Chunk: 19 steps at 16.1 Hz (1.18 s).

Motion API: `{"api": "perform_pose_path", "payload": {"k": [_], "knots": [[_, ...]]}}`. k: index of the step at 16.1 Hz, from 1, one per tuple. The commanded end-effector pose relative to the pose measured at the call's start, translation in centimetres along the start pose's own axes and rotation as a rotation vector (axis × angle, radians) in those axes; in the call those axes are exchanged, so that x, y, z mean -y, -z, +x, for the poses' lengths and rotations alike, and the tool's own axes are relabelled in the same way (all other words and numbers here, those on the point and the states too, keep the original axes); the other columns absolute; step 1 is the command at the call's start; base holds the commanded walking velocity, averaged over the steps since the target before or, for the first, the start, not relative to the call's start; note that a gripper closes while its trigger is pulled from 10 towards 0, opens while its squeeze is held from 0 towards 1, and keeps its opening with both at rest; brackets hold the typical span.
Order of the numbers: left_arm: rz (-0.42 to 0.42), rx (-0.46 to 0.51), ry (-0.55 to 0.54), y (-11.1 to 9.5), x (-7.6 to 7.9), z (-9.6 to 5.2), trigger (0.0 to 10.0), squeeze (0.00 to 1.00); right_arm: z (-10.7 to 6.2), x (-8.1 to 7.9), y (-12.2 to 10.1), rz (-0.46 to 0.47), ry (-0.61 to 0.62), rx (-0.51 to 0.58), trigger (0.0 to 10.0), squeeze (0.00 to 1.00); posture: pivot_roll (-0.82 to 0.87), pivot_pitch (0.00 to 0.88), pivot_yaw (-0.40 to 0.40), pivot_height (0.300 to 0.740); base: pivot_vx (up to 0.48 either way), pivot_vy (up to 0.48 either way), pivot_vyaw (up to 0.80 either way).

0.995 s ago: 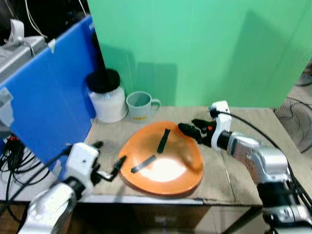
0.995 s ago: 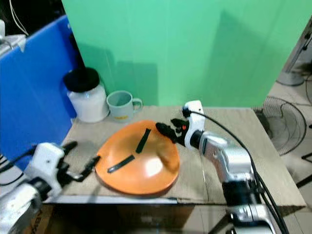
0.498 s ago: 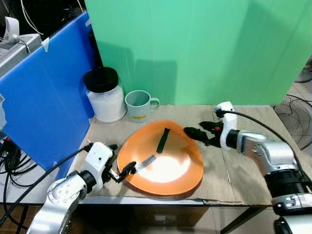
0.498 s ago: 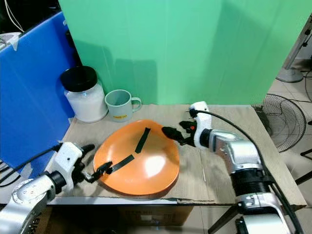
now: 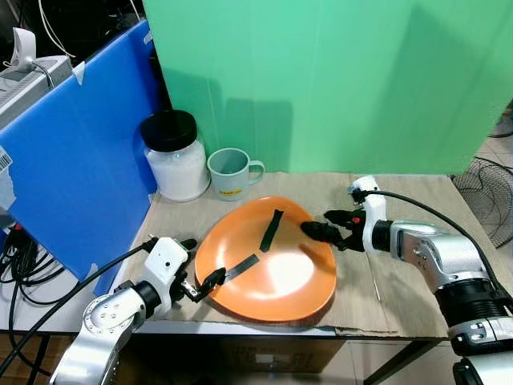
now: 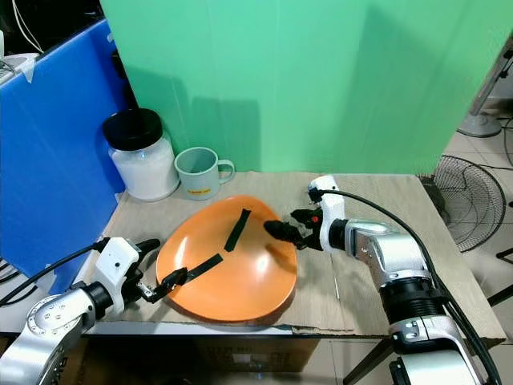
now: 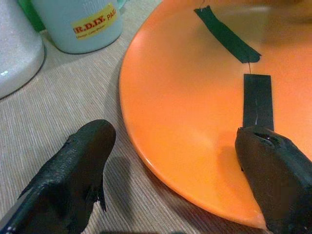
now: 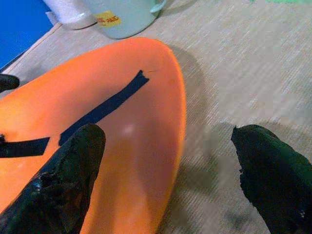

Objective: Setting the table

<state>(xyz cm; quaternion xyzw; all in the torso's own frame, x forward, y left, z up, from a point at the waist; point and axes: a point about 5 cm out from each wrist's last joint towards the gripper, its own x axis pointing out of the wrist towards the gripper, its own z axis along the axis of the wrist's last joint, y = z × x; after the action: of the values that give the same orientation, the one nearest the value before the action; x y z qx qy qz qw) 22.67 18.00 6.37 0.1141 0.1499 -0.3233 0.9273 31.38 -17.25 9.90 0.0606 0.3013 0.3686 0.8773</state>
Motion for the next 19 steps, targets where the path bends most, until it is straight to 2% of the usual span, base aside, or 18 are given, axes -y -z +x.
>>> {"api": "perform_pose_path", "payload": {"k": [1,7,10,11,12,13,19], "knots": [[-0.005,-0.091,0.025,1.7,0.5,-0.1,10.0,0.00,0.2,-0.2,-0.8,-0.027,-0.018,-0.001,10.0,0.00,-0.09,0.000,0.045,0.740,0.000,0.000,0.00],[0.004,-0.111,0.043,2.4,0.7,-0.1,10.0,0.00,0.6,-0.1,-0.3,-0.022,-0.030,-0.037,10.0,0.00,-0.09,0.000,0.040,0.740,0.000,0.000,0.00],[0.005,-0.114,0.045,2.7,0.9,-0.1,10.0,0.00,0.7,-0.6,-0.3,0.029,-0.090,-0.030,10.0,0.00,-0.09,0.000,0.037,0.740,0.000,0.000,0.00],[0.005,-0.114,0.045,2.7,0.9,-0.1,10.0,0.00,0.6,-1.1,-0.3,0.079,-0.155,-0.021,3.7,0.00,-0.09,0.000,0.035,0.740,0.000,0.000,0.00],[0.006,-0.113,0.046,2.8,0.9,-0.1,10.0,0.00,0.6,-1.3,-0.2,0.105,-0.174,-0.016,0.5,0.00,-0.09,0.000,0.036,0.740,0.000,0.000,0.00],[0.006,-0.113,0.045,2.8,0.9,-0.1,10.0,0.00,0.6,-1.4,-0.2,0.117,-0.183,-0.016,0.0,0.00,-0.09,0.000,0.036,0.740,0.000,0.000,0.00],[0.017,-0.111,0.043,2.8,0.9,-0.2,10.0,0.00,0.5,-1.7,0.3,0.178,-0.229,-0.025,0.0,0.00,-0.09,0.000,0.038,0.740,0.000,0.000,0.00]]}}
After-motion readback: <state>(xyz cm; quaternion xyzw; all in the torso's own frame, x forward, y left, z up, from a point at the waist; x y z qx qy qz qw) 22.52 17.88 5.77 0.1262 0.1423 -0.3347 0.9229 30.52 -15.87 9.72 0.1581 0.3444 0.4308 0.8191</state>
